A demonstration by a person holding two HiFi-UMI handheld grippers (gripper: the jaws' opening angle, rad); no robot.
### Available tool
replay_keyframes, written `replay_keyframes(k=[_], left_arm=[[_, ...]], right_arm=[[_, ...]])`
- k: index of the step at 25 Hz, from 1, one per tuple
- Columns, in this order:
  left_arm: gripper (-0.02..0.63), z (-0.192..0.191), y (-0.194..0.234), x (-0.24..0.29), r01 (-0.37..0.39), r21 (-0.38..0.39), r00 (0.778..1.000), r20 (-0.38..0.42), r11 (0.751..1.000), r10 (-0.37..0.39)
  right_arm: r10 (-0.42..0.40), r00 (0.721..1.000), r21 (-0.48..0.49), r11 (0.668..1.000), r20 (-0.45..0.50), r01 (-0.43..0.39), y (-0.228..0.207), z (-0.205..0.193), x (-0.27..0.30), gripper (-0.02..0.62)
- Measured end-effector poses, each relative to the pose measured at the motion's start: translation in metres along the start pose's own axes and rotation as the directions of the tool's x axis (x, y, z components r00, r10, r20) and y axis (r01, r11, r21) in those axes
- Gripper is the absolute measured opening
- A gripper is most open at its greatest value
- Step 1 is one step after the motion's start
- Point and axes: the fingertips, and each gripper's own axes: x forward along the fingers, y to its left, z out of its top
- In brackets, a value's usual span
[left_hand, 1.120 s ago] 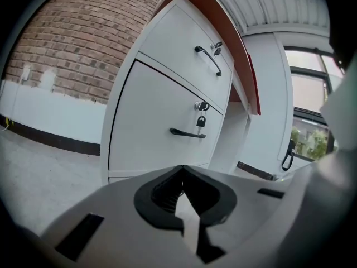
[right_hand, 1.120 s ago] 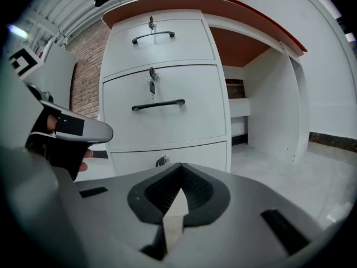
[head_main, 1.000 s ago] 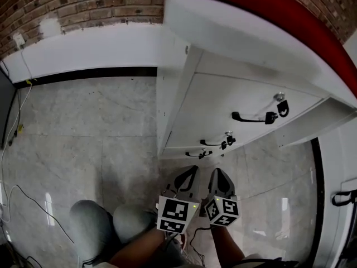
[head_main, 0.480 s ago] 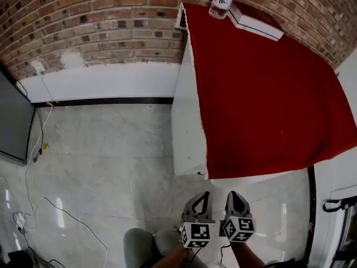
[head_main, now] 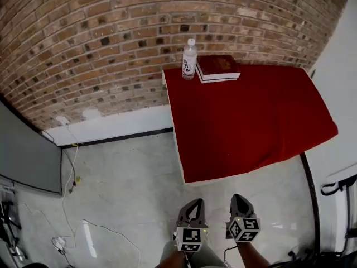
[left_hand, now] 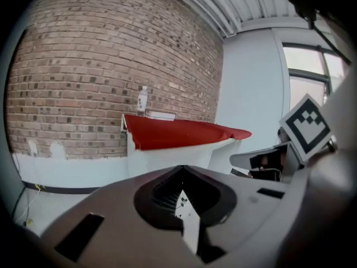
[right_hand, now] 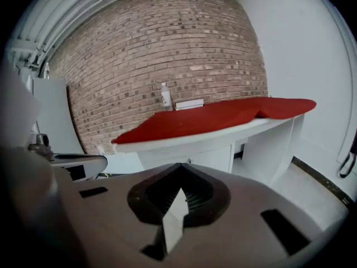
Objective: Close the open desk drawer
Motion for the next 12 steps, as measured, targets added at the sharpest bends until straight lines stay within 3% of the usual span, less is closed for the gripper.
replay_keyframes(k=[7,12], left_arm=[[0.009,0.083,-0.046,-0.055,0.030,-0.036,0.999,-0.014,0.999,-0.030],[0.008,0.114,-0.076,-0.079,0.062,-0.046,0.998,-0.017,0.997,-0.063]], right_arm=[[0.018,0.999,0.016,1.000,0.045,-0.019,0.017,0.087,-0.075,-0.002],[0.022,0.995,0.022,0.999,0.095,-0.024,0.018,0.129,-0.116,-0.002]])
